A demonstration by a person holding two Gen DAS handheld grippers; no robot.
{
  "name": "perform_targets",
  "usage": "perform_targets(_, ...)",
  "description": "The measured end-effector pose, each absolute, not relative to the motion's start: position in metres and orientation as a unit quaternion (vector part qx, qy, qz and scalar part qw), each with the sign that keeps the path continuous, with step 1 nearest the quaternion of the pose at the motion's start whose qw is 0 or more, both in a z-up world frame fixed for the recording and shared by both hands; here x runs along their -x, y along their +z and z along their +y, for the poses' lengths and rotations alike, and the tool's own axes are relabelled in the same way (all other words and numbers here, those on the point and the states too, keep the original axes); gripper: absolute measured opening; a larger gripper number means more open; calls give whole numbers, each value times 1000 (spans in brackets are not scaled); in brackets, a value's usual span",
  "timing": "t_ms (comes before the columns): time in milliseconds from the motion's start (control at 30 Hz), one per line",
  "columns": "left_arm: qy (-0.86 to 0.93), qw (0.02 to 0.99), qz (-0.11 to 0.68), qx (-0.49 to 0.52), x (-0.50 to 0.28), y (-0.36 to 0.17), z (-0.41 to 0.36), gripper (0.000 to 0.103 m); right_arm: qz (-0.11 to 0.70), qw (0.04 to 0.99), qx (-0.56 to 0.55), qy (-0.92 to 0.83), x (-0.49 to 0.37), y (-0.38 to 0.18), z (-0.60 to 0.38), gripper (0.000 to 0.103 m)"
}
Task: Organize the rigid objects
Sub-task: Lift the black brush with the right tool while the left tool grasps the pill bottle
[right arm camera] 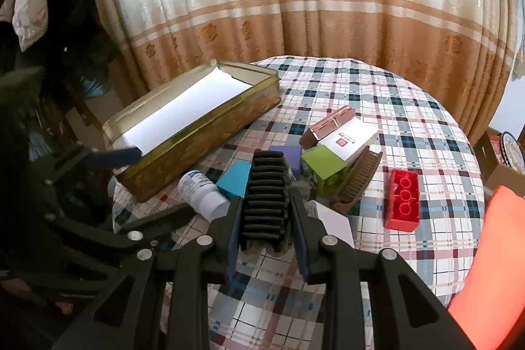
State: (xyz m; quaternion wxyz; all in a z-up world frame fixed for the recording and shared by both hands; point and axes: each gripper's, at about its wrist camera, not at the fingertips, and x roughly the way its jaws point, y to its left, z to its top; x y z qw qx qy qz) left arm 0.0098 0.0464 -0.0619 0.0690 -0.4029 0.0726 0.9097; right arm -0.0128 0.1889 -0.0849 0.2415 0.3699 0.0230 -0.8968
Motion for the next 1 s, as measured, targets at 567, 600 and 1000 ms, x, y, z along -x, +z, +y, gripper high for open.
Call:
perform_targets(567, 898, 46, 93, 428, 10, -93, 52, 57, 15, 248, -372, -894, 13, -94, 186, 31)
perform_targets(600, 898, 50, 91, 427, 10, -93, 51, 57, 14, 248, -371, -895, 13, -94, 186, 31)
perform_targets(1000, 921, 45, 68, 382, 4, -60, 37, 57, 3, 255, -333, -908, 8, -73, 195, 31)
